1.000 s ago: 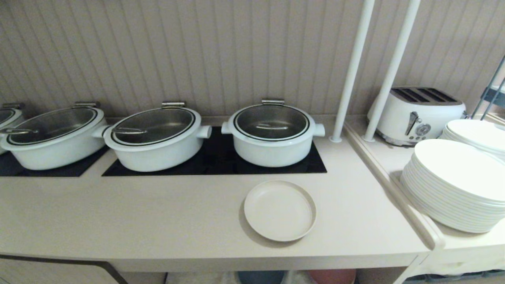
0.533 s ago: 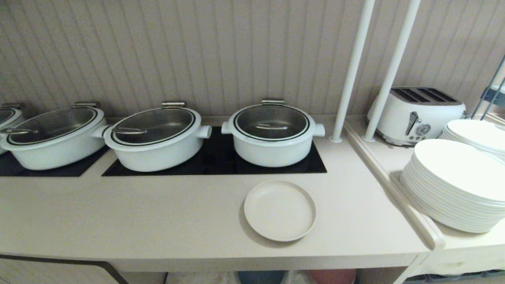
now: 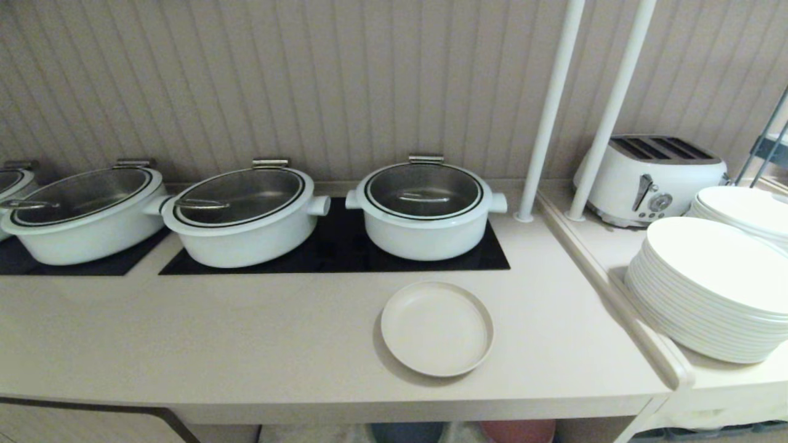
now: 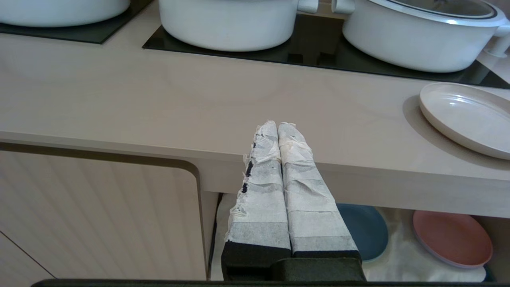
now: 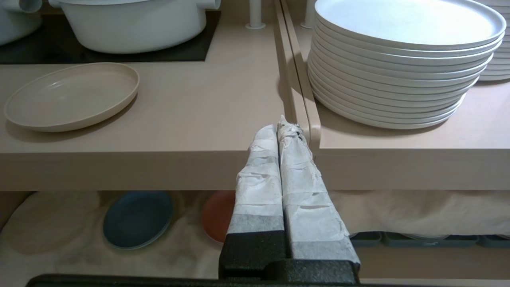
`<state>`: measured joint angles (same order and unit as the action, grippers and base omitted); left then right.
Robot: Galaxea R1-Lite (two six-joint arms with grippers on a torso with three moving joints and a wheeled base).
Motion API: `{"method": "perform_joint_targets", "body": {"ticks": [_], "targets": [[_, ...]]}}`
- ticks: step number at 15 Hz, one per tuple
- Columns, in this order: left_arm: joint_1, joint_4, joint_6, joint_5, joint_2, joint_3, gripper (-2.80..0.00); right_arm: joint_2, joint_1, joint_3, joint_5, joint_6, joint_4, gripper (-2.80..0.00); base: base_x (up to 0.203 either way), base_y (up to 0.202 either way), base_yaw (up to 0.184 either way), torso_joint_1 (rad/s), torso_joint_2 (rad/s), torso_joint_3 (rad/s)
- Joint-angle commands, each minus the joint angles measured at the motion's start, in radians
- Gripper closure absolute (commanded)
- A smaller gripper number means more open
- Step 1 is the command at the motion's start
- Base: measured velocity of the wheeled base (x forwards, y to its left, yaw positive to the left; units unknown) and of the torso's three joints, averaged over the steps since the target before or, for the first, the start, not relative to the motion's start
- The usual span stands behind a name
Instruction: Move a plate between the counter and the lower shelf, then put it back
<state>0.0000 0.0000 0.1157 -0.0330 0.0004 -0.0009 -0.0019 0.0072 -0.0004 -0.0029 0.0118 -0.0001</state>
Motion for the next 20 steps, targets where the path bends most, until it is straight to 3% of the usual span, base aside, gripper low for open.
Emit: {"method": "perform_joint_targets", "body": {"ticks": [1, 20], "targets": [[0.0, 0.0, 0.001, -0.001, 0.0, -0.001, 0.0, 0.002, 0.0, 0.0, 0.0, 0.0, -0.001, 0.0, 0.0, 0.0, 0.0, 0.0, 0.0, 0.0], [0.0, 0.0, 0.001, -0.001, 0.0, 0.0, 0.0, 0.002, 0.0, -0.001, 0.0, 0.003, 0.0, 0.0, 0.0, 0.0, 0.0, 0.0, 0.0, 0.0]]}}
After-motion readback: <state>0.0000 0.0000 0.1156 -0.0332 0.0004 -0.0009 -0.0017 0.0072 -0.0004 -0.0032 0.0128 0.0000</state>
